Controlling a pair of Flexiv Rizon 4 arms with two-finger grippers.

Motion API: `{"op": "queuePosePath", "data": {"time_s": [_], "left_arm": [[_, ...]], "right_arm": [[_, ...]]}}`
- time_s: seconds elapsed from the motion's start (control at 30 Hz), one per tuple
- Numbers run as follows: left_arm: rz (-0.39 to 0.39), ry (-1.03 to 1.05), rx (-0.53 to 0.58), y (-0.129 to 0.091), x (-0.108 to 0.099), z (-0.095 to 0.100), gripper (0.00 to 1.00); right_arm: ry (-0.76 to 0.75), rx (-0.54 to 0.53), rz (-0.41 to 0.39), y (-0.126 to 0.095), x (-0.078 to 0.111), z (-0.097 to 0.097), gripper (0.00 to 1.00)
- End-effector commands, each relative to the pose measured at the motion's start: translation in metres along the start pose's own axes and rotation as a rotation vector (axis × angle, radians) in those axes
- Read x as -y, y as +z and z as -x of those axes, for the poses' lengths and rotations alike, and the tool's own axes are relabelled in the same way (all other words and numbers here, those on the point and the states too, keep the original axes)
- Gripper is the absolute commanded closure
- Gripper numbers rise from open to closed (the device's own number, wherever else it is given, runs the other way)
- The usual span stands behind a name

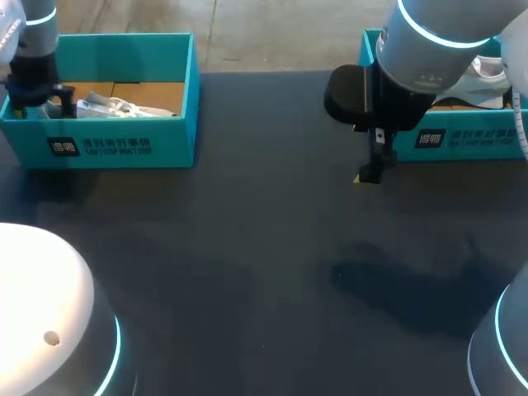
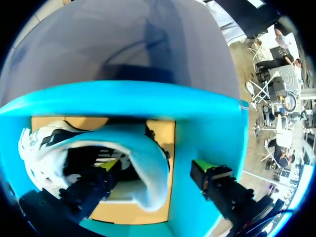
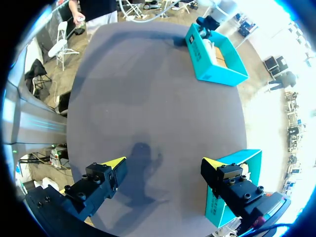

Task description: Take the shoe out of the shoebox, open the shoe tongue, remove and reinsert the insole, then place the shoe into the shoebox

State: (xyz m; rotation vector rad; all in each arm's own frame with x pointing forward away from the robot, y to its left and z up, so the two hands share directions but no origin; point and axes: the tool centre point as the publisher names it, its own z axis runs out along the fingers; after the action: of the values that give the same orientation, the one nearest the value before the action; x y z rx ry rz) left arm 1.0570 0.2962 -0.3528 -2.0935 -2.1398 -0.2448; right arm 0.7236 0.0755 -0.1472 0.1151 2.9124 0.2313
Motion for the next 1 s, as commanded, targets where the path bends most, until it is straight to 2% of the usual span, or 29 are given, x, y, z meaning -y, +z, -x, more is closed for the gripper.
{"op": "queuePosePath", "data": {"time_s": [0.03, 0.47, 0.6, 0.67, 1.0], "left_arm": [[0.016, -0.001, 0.019, -0.016, 0.005, -0.006, 0.00], [0.022, -0.052, 0.080, -0.059, 0.004, 0.000, 0.00], [0.059, -0.221, 0.130, -0.073, 0.003, -0.003, 0.00], [0.052, -0.342, 0.177, -0.082, 0.001, -0.008, 0.00], [0.052, -0.342, 0.177, -0.082, 0.001, -0.008, 0.00]], "right_arm": [[0.000, -0.002, -0.001, 0.002, -0.001, 0.001, 0.00], [0.000, -0.002, -0.001, 0.002, -0.001, 0.001, 0.00], [0.000, -0.002, -0.001, 0.002, -0.001, 0.001, 0.00], [0.000, -0.002, -0.001, 0.002, -0.001, 0.001, 0.00], [0.000, -0.002, -0.001, 0.002, -0.001, 0.001, 0.00]]}}
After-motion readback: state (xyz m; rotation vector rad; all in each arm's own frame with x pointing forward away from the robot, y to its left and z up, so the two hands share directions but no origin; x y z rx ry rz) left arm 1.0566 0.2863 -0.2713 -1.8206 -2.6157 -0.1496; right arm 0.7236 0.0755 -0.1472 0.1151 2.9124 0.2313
